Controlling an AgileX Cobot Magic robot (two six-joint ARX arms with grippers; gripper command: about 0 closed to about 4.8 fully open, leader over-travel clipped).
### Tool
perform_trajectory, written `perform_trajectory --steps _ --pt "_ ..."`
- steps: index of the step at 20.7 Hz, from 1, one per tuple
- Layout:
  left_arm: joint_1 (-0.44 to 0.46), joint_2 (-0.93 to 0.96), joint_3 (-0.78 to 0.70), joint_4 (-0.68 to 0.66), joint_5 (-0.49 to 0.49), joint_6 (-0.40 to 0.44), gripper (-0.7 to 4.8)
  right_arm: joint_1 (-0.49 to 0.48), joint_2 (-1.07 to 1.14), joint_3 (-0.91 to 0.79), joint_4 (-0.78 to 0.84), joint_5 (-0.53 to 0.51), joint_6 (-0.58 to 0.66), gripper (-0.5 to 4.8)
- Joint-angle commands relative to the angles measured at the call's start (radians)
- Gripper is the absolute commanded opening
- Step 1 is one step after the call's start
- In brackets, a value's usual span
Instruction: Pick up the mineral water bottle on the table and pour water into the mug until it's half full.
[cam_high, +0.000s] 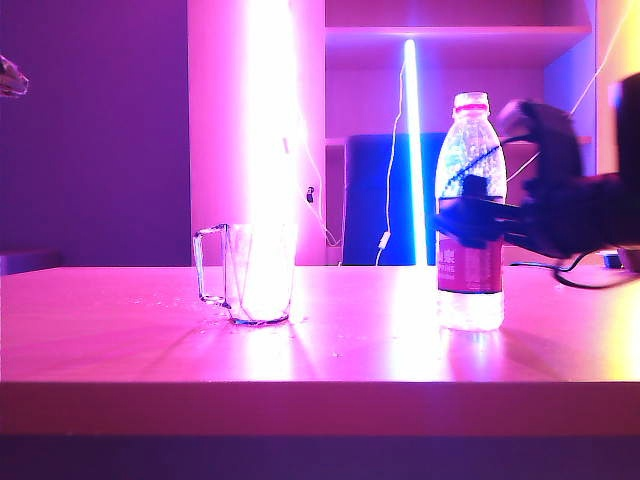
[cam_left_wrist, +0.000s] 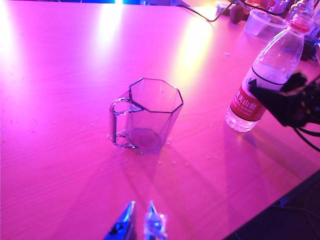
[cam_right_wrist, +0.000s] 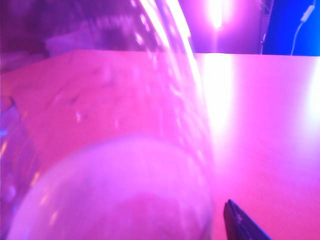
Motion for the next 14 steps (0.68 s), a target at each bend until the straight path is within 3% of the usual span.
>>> perform_trajectory --steps 1,3,5,6,9,13,14 --pt "0.000 -0.001 0.003 0.006 0.002 0.006 0.28 0.019 0.010 0.053 -0.105 0.004 0.000 4.05" --pt "0.000 -0.001 0.003 0.006 0.002 0.006 0.28 0.027 0.010 0.055 -0.111 0.005 -0.001 3.12" --pt "0.000 -0.001 0.003 0.006 0.002 0.006 0.28 0.027 0.007 0.053 -0.115 0.005 -0.001 2.94" --pt "0.000 -0.001 0.003 0.006 0.002 0.006 0.28 0.027 -0.003 0.054 -0.123 0.004 -0.006 2.52" --pt "0.000 -0.001 0.003 0.006 0.002 0.006 0.28 0.041 -0.074 0.059 -0.201 0.027 -0.135 2.38" --pt "0.000 -0.001 0.003 0.006 0.002 0.006 0.28 0.101 -0.218 0.193 -0.631 0.148 -0.405 2.42" --pt "0.000 -0.001 0.003 0.006 0.002 0.006 0.28 0.142 -0.237 0.289 -0.815 0.245 -0.525 2.43"
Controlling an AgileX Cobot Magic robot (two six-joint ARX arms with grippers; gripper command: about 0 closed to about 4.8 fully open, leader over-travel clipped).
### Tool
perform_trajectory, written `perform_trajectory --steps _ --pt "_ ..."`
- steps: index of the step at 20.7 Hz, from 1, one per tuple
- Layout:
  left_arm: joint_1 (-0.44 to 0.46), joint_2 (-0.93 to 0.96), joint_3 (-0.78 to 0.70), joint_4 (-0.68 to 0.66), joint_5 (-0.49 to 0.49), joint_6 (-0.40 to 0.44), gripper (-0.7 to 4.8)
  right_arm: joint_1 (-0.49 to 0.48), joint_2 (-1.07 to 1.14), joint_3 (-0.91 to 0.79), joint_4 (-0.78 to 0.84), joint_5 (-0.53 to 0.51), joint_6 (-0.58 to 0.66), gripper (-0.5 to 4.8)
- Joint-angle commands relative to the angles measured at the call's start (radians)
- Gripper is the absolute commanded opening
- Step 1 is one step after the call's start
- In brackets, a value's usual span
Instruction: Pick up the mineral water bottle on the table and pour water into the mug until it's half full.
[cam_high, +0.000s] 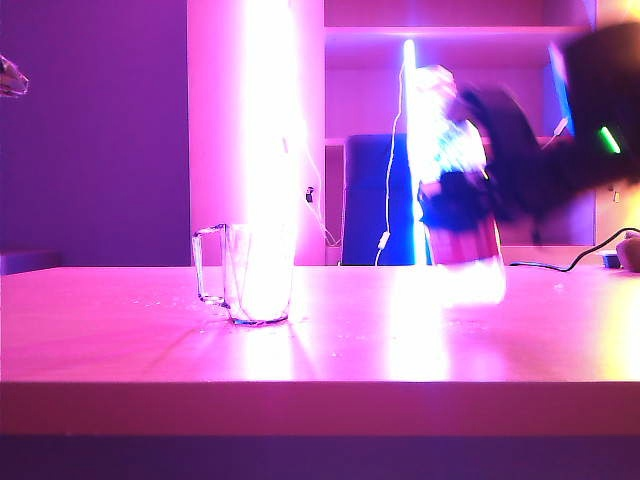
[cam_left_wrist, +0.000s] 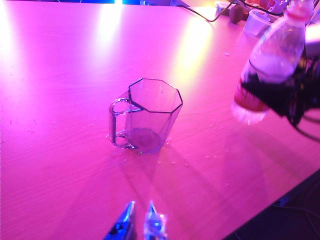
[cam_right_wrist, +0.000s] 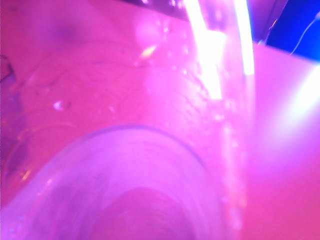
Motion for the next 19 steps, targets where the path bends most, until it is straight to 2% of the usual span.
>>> perform_trajectory --steps 1,2,4,7,8,14,17,19 --pt "0.000 -0.001 0.003 0.006 0.002 0.006 0.28 0.079 -0.046 0.192 -0.367 0.209 -0.288 2.42" --pt "0.000 -0.001 0.003 0.006 0.002 0.006 0.28 0.114 -0.038 0.278 -0.480 0.328 -0.370 2.42" --pt "0.000 -0.001 0.003 0.006 0.003 0.006 0.28 0.155 0.005 0.408 -0.584 0.457 -0.447 2.42" --pt "0.000 -0.001 0.003 0.006 0.003 0.006 0.29 0.182 0.067 0.535 -0.674 0.576 -0.529 2.42" --pt "0.000 -0.001 0.003 0.006 0.003 0.006 0.28 0.195 0.093 0.576 -0.709 0.620 -0.603 2.42" --pt "0.000 -0.001 0.003 0.006 0.002 0.006 0.28 0.249 0.148 0.610 -0.727 0.753 -0.891 2.42" --pt "0.000 -0.001 0.003 0.006 0.003 0.006 0.28 0.264 0.156 0.610 -0.727 0.824 -0.965 2.42" --pt "0.000 -0.001 0.003 0.006 0.003 0.006 0.28 0.268 0.156 0.610 -0.726 0.832 -0.995 2.42"
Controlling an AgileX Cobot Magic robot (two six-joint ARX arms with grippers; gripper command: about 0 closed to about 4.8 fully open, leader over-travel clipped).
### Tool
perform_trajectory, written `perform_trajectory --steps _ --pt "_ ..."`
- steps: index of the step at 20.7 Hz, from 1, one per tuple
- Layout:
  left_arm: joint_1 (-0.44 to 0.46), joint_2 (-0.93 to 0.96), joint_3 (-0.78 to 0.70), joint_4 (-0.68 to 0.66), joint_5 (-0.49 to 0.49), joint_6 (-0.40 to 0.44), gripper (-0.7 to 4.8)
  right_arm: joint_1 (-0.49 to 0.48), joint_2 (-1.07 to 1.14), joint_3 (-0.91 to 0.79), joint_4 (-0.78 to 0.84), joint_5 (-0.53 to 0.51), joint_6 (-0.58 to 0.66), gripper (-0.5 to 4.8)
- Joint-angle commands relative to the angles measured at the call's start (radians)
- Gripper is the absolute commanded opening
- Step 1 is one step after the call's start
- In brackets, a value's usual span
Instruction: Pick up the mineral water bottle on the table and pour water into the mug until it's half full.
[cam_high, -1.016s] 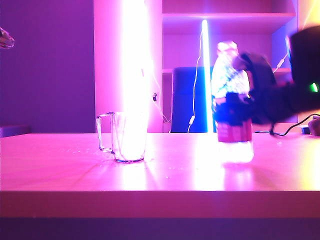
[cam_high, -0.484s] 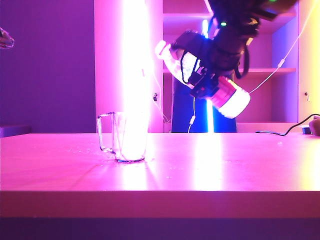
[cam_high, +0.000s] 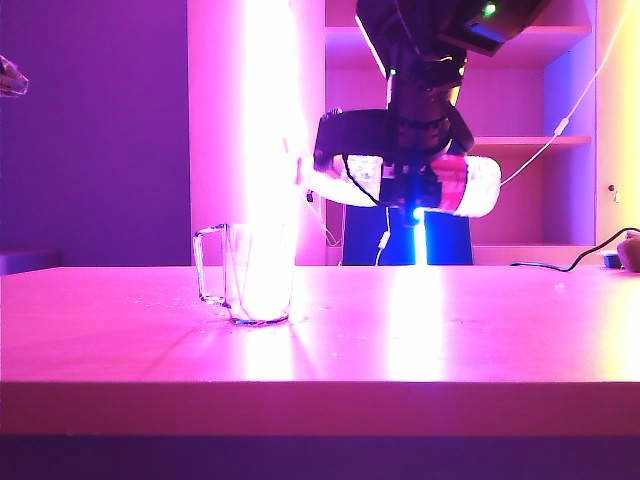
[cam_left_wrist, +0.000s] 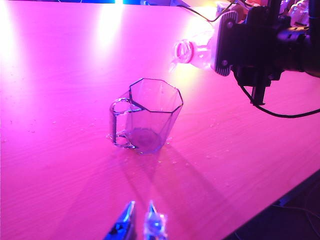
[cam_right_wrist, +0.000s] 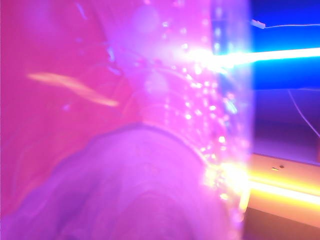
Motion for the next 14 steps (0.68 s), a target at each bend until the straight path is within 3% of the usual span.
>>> perform_trajectory --steps 1,6,14 --pt "0.000 -0.001 0.003 0.006 0.003 0.006 0.28 0.013 -0.005 0.008 0.038 0.052 -0.075 2.42" --pt "0.000 -0.001 0.003 0.006 0.003 0.006 0.28 0.018 -0.005 0.008 0.043 0.106 -0.121 2.42" --pt "0.000 -0.001 0.003 0.006 0.003 0.006 0.28 0.034 -0.006 0.009 0.167 0.176 -0.300 2.42"
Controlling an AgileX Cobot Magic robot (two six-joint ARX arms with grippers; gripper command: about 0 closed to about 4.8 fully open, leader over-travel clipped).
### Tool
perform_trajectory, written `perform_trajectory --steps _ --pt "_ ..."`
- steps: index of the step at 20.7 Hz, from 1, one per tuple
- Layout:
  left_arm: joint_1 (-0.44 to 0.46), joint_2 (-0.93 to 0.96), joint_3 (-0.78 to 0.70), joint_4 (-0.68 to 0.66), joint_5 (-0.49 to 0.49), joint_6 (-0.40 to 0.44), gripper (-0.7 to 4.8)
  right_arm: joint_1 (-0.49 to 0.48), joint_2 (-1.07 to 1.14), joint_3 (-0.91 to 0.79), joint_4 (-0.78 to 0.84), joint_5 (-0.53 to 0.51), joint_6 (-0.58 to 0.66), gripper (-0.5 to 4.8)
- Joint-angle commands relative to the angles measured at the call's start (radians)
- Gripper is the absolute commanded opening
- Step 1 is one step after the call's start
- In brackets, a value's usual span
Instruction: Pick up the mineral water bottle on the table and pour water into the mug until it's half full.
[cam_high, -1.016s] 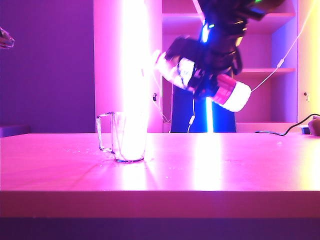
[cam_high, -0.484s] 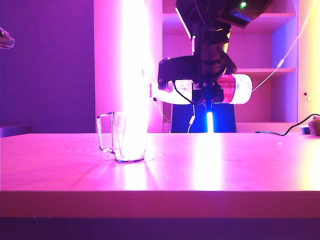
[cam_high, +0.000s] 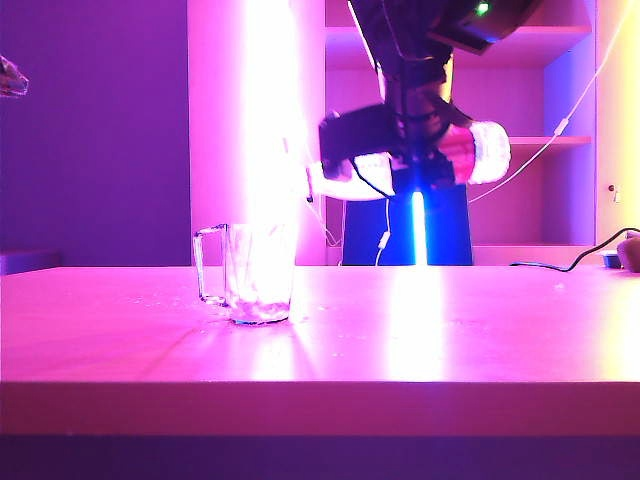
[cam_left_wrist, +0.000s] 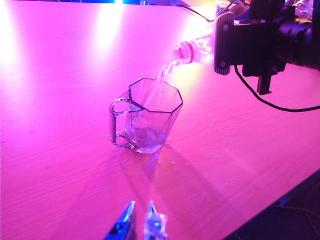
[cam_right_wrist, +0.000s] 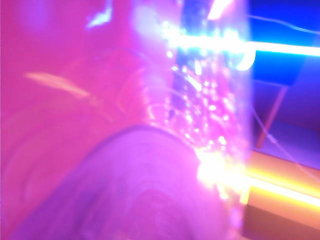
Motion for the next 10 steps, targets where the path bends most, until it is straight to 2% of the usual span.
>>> perform_trajectory --steps 1,10 --pt "0.000 -0.001 0.003 0.006 0.003 0.006 0.28 0.013 -0.010 0.008 0.056 0.028 -0.075 2.42" --pt "0.000 -0.001 0.003 0.006 0.003 0.006 0.28 0.033 -0.010 0.008 0.058 0.051 -0.103 2.42"
